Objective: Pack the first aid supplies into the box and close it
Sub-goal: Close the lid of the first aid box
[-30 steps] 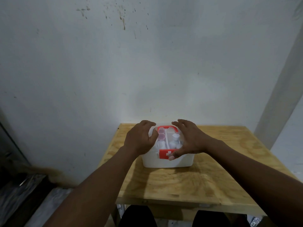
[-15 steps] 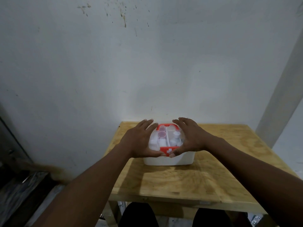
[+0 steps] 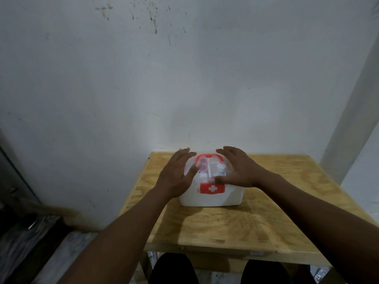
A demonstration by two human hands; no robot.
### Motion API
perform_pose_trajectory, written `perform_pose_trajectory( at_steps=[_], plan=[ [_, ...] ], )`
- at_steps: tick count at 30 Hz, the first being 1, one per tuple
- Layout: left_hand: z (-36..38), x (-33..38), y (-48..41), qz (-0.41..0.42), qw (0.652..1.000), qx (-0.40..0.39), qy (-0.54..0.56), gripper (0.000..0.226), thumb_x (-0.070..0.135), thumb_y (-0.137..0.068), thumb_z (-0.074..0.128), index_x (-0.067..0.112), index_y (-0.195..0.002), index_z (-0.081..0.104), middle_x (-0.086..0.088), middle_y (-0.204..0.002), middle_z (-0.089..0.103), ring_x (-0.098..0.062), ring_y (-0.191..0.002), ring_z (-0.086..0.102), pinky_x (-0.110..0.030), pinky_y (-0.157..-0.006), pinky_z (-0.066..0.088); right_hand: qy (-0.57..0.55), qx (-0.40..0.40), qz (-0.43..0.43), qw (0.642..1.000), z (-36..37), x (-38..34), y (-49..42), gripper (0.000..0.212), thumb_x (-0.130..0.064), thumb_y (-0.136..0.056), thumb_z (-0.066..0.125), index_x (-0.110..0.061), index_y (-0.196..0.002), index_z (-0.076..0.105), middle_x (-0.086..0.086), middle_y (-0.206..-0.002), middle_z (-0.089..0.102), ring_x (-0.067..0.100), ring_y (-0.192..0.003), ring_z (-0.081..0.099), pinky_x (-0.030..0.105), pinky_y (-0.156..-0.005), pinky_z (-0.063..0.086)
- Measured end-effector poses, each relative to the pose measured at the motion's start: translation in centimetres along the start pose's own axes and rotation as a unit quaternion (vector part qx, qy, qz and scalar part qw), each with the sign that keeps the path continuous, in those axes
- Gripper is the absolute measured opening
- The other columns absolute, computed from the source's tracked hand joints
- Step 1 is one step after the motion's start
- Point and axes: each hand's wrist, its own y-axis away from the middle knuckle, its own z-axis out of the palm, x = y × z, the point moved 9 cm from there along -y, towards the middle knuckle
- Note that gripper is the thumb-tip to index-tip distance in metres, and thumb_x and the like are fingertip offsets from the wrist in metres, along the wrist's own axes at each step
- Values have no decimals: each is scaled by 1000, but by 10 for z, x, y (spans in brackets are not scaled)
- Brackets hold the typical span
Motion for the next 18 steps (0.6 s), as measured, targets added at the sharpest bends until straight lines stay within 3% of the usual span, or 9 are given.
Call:
perform_pose_trajectory(
  at_steps=[4,8,12,18],
  plan=[
    [-1,-5,3,-75,991,43,105,57,54,-100,34,25,-147,46,1,-161,37,-19,-148,33,-37,-119,25,-117,104,34,987,-7,5,6,85,-78,-80,31,-25,-147,40,0,-157,37,22,-143,33,46,-115,27],
    [3,-19,7,-170,960,66,211,51,43,-105,39,25,-153,38,1,-161,37,-23,-146,36,-35,-116,29,-230,238,124,936,-7,27,18,54,-54,-95,46,-24,-141,48,0,-149,49,21,-134,46,39,-108,36],
    [11,-31,10,-237,927,86,277,53,40,-104,41,25,-154,35,0,-160,37,-26,-144,39,-43,-118,35,-286,271,166,904,-5,32,26,46,-35,-96,51,-21,-139,51,2,-146,51,22,-134,46,35,-108,35],
    [14,-32,10,-258,912,100,304,52,36,-103,44,25,-153,38,-1,-159,41,-26,-142,41,-47,-118,35,-292,263,171,904,-5,34,28,49,-32,-94,53,-22,-142,49,0,-148,50,21,-135,45,34,-108,35]
  ],
)
